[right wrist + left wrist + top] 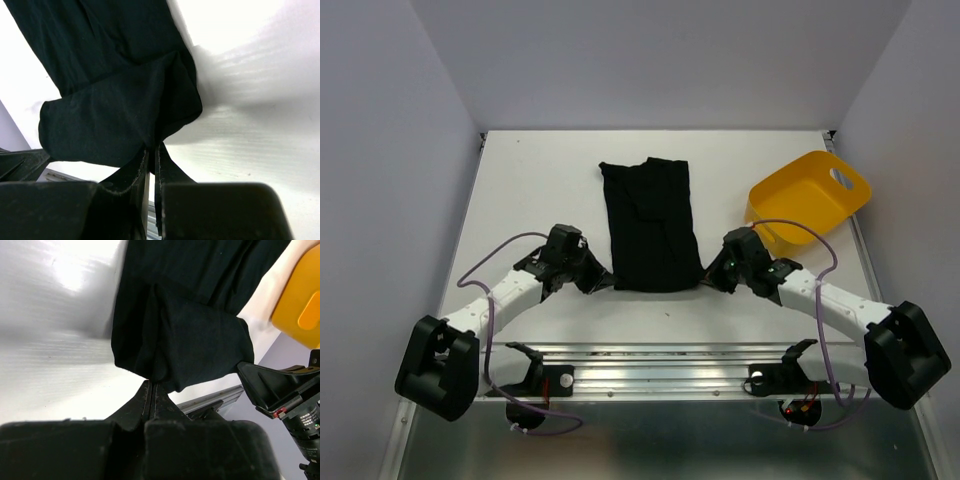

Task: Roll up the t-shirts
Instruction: Roll the T-shirt to the center of the board.

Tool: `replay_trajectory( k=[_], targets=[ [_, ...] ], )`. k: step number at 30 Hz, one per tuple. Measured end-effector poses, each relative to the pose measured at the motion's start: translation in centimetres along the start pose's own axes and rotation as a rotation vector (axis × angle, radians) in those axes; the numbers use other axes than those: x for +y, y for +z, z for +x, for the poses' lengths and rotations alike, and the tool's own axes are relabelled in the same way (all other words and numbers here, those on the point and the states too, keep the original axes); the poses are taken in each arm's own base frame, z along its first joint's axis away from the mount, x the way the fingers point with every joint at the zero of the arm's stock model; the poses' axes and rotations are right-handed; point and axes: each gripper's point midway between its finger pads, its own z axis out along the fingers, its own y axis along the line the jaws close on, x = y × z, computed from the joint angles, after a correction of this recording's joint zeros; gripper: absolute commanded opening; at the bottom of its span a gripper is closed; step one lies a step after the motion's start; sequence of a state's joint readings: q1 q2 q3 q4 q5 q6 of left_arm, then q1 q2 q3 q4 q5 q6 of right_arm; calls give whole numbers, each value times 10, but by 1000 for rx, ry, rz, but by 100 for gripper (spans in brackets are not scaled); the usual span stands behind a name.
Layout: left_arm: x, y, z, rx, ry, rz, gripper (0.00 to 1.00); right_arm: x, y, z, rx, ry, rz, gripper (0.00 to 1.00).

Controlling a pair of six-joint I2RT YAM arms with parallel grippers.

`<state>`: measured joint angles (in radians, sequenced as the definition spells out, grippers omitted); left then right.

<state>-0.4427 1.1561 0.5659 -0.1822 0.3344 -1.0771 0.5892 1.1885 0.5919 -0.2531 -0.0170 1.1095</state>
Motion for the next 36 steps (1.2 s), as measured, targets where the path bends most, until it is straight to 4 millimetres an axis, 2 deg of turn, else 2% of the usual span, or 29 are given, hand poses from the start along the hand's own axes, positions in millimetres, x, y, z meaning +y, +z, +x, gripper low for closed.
replay_trajectory(
  k=[10,14,19,25,29,30,31,32,33,36],
  targets=[
    [-16,8,-23,-9,16,-8,0,10,8,-20,-23,-17,11,1],
    [-19,9,-25,-9,38,-5,0,13,8,-22,-20,-27,5,1],
    [-15,7,-20,18,69,-2,0,12,7,-15,12,-32,-5,1],
    [22,5,10,100,70,-30,0,-13,2,11,93,-23,-2,1],
    [35,4,23,139,66,-46,0,-26,1,25,143,-15,9,1],
    [36,4,24,144,68,-46,0,-26,1,26,146,-16,8,2],
    [38,4,25,148,73,-46,4,-25,1,26,149,-17,6,13],
    [38,4,25,151,77,-46,12,-25,1,27,150,-18,5,15],
    [39,4,26,155,83,-45,14,-25,0,27,151,-19,4,17],
    [40,4,27,166,98,-44,31,-27,0,27,152,-38,10,38]
  ],
)
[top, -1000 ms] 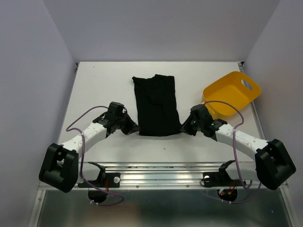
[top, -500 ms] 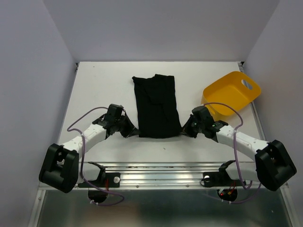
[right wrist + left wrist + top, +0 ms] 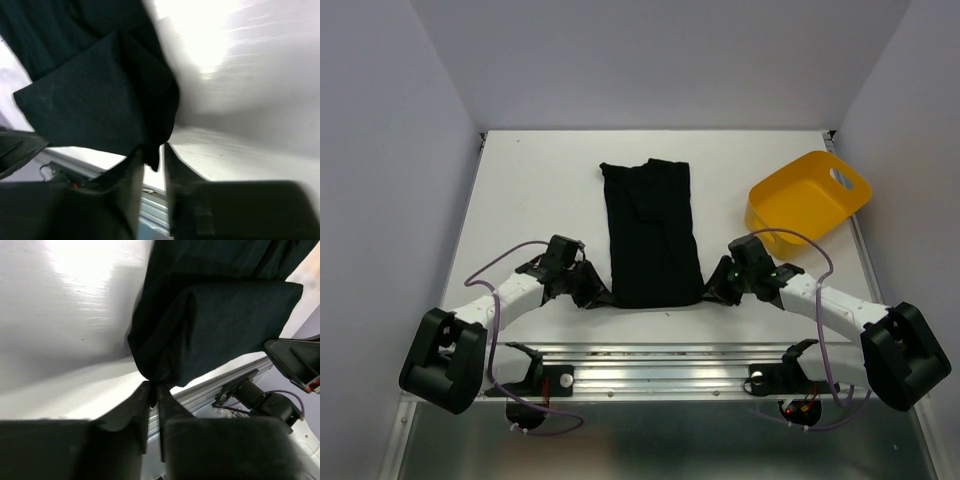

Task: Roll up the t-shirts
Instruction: Roll the T-shirt to the center of the board.

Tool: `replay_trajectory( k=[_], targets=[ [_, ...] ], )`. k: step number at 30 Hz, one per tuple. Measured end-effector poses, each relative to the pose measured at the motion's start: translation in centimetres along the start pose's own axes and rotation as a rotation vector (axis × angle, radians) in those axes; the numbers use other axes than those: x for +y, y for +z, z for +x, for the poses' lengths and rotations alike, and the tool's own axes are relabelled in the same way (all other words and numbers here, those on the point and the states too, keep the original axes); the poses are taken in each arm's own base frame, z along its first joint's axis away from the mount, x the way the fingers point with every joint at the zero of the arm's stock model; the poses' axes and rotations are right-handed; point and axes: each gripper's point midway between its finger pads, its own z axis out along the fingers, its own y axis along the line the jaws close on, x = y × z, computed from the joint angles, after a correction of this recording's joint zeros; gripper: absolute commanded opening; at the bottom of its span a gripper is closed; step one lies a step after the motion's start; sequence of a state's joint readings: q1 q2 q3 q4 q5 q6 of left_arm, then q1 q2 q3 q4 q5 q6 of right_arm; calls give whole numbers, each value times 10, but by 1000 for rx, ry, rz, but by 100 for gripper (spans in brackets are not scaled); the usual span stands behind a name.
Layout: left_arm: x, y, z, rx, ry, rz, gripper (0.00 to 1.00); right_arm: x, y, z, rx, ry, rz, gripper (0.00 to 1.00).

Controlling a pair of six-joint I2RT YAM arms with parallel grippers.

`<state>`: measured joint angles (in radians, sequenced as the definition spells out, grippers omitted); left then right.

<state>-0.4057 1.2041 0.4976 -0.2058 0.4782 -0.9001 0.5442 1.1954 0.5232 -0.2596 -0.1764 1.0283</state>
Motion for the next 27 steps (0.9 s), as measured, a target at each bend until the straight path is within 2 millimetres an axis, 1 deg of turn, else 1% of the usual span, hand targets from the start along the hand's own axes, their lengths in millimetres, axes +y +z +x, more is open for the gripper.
replay_trajectory(
  k=[1,2,4,5,7,8,10,11,12,13,14,15,19,22,24,25,27],
  targets=[
    [1,0,0,1,8,-3,44,-3,-1,-1,-4,-14,18,48],
    [3,0,1,2,13,-9,49,-4,-3,-2,-9,-31,28,52],
    [7,-2,2,2,24,-27,55,-4,-8,-8,-31,-58,49,54],
    [8,-4,2,-3,26,-40,56,-2,-12,-12,-47,-82,59,55],
    [4,-12,-4,-38,47,-48,56,6,-20,-24,-87,-121,62,53],
    [0,-16,-8,-57,56,-48,48,14,-25,-33,-117,-149,62,51],
    [-13,-26,-19,-112,83,-36,31,24,-30,-43,-150,-183,53,34],
    [-22,-33,-26,-147,102,-22,8,30,-33,-49,-169,-202,48,21],
    [-28,-36,-29,-165,110,-13,0,34,-34,-54,-183,-217,48,15],
    [-37,-41,-33,-191,120,3,0,36,-33,-57,-190,-229,51,12],
    [-40,-43,-35,-203,135,7,0,38,-31,-59,-192,-237,57,9],
    [-48,-45,-35,-213,151,23,0,39,-29,-61,-190,-249,61,5],
    [-60,-38,-28,-199,185,52,0,36,-10,-62,-154,-278,95,1],
    [-61,-24,-24,-168,196,37,0,32,5,-61,-122,-294,111,1],
    [-56,-14,-23,-150,194,12,0,26,17,-58,-97,-303,129,1],
    [-51,-7,-24,-140,188,-12,0,25,20,-58,-91,-306,131,1],
    [-44,0,-24,-130,180,-38,0,22,27,-57,-77,-313,137,1]
  ],
)
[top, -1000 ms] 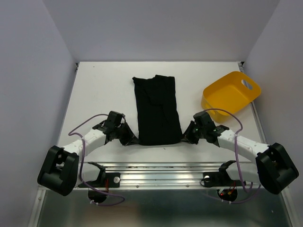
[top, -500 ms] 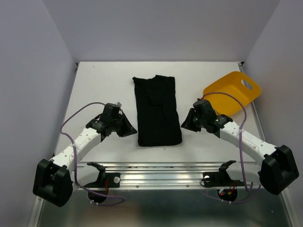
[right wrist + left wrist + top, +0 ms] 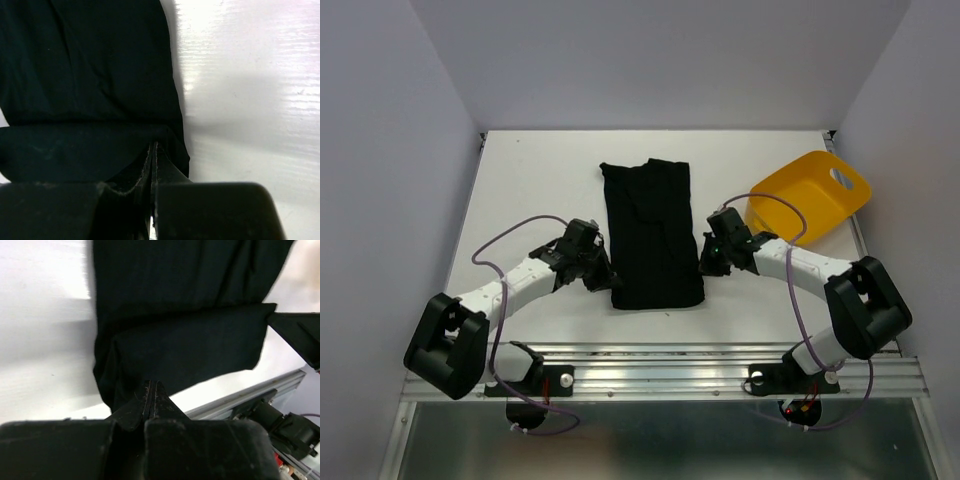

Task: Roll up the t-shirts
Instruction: Roll the T-shirt to the center of the board.

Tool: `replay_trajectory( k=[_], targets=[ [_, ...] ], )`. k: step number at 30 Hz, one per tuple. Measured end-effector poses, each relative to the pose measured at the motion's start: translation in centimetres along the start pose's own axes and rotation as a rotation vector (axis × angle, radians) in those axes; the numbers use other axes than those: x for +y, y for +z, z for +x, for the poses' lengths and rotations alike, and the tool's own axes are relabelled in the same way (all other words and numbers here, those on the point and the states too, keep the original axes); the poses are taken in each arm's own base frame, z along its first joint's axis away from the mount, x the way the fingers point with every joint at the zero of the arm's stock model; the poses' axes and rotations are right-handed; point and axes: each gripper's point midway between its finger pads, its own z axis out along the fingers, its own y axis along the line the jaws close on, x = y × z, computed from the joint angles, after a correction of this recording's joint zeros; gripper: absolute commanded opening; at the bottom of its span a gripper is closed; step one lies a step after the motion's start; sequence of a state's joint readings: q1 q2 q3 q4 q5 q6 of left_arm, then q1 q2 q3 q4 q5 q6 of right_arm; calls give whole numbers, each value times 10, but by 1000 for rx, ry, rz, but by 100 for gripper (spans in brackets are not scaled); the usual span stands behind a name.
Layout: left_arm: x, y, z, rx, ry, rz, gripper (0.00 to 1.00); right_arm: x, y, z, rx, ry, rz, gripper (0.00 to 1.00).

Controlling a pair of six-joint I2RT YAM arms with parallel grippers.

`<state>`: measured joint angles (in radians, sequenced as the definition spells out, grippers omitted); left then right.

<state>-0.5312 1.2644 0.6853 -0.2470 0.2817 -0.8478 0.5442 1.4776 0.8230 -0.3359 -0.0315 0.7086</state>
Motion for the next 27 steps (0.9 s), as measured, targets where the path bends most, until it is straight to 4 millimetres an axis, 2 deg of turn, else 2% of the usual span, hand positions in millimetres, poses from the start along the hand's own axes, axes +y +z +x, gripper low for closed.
replay_trajectory(
  k=[8,17,22,24,27],
  targets=[
    [33,18,14,42,-12,-95,0,-8,18,18,36,1,-12,1],
    [51,24,15,53,20,-175,0,5,14,36,28,-18,-40,1],
    [54,26,8,55,17,-197,0,10,10,49,16,-12,-36,1],
    [56,27,-1,48,-9,-201,0,13,7,58,16,-6,-38,1],
    [63,30,-24,18,-60,-214,0,22,3,75,31,3,-52,1]
  ],
)
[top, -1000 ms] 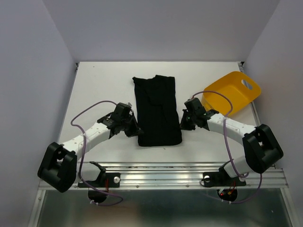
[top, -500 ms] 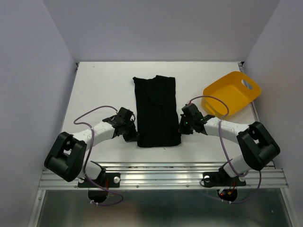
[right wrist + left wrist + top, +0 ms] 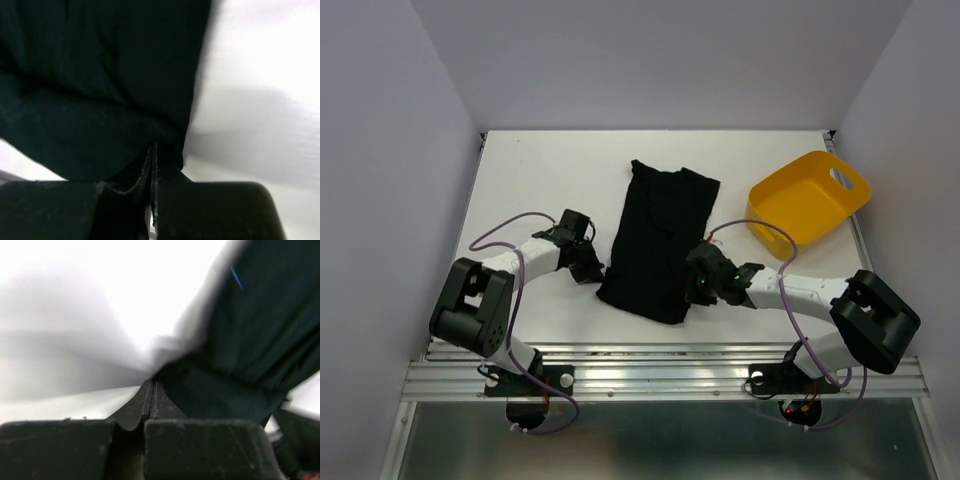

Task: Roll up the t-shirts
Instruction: Roll the T-shirt to the center of the board.

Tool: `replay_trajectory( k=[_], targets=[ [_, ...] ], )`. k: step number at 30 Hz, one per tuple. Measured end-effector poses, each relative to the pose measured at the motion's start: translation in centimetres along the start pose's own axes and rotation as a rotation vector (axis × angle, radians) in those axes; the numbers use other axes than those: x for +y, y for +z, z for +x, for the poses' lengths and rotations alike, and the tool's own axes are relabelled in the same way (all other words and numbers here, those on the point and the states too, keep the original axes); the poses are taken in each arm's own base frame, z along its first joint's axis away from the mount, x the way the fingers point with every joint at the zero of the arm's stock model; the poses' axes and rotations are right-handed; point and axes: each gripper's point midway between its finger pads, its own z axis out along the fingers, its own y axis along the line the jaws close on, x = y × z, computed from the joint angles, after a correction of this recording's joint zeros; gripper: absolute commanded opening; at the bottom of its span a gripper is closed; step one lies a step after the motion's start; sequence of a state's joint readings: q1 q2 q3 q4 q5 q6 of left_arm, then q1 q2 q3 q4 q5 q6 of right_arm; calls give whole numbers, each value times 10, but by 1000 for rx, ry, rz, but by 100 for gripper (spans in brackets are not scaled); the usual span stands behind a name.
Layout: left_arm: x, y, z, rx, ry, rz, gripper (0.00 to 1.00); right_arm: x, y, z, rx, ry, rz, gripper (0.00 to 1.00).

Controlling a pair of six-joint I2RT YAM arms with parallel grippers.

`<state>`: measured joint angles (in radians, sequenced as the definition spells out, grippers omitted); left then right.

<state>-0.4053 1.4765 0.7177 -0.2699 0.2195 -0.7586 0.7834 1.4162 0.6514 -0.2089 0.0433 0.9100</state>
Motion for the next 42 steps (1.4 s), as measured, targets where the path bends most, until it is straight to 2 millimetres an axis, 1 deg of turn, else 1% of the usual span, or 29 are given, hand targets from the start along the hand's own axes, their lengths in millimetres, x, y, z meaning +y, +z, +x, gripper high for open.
replay_trajectory(
  k=[2,3,4,6,7,8,9,10,11,12,13,14,15,16,17,18,20,22,23,24,25,27,30,33,35,39,42],
  targets=[
    [0,5,-22,-31,-13,-23,0,9,-1,12,14,-8,-13,1],
    [0,7,-26,-33,-17,-29,0,13,-2,19,22,-16,-19,1],
    [-1,8,-35,-46,-13,-43,0,17,-3,26,35,-30,-20,1],
    [-8,13,-56,-80,13,-64,0,23,-4,31,44,-55,-6,5],
    [-10,13,-63,-93,22,-74,0,27,-6,30,43,-68,0,10],
    [-11,12,-69,-105,28,-81,0,31,-7,29,38,-74,-4,13],
    [-14,8,-81,-130,40,-91,0,41,-11,18,4,-85,-4,18],
    [-14,5,-85,-138,41,-97,0,43,-13,13,-10,-97,1,20],
    [-16,-3,-98,-169,40,-105,0,49,-17,3,-40,-115,8,23],
    [-16,-12,-112,-203,41,-113,0,51,-21,-5,-62,-138,18,32],
    [-15,-20,-123,-228,34,-115,0,56,-26,-14,-87,-159,27,37],
    [-12,-30,-135,-256,23,-116,0,65,-32,-25,-116,-177,24,41],
    [-10,-40,-145,-284,12,-117,0,74,-38,-36,-147,-212,22,44],
    [-7,-56,-157,-321,3,-114,0,85,-44,-46,-176,-279,27,50],
    [-5,-66,-164,-346,-6,-110,0,91,-46,-50,-185,-305,28,54],
    [-2,-83,-174,-388,-20,-105,0,105,-47,-56,-209,-370,25,58],
    [3,-114,-188,-455,-42,-88,0,120,-46,-52,-226,-471,31,62],
    [7,-135,-194,-498,-56,-70,0,135,-41,-34,-230,-643,49,66],
    [11,-145,-196,-516,-66,-63,0,139,-38,-27,-230,-698,55,69],
    [12,-151,-196,-525,-69,-60,0,142,-35,-20,-231,-758,67,70],
    [14,-157,-195,-532,-74,-57,0,145,-30,-6,-221,-841,80,71],
    [18,-163,-194,-540,-81,-53,0,145,-22,10,-217,-967,118,74],
    [30,-161,-185,-519,-92,-59,0,140,-10,28,-210,-1132,183,77],
    [44,-154,-178,-488,-114,-85,0,136,-5,37,-206,-1216,214,78],
    [51,-150,-173,-470,-123,-95,0,135,-3,40,-206,-1255,230,79],
    [57,-140,-164,-435,-128,-100,0,134,0,43,-214,-1286,239,79],
    [60,-133,-156,-408,-131,-99,0,129,3,40,-235,-1299,260,78]
  ],
)
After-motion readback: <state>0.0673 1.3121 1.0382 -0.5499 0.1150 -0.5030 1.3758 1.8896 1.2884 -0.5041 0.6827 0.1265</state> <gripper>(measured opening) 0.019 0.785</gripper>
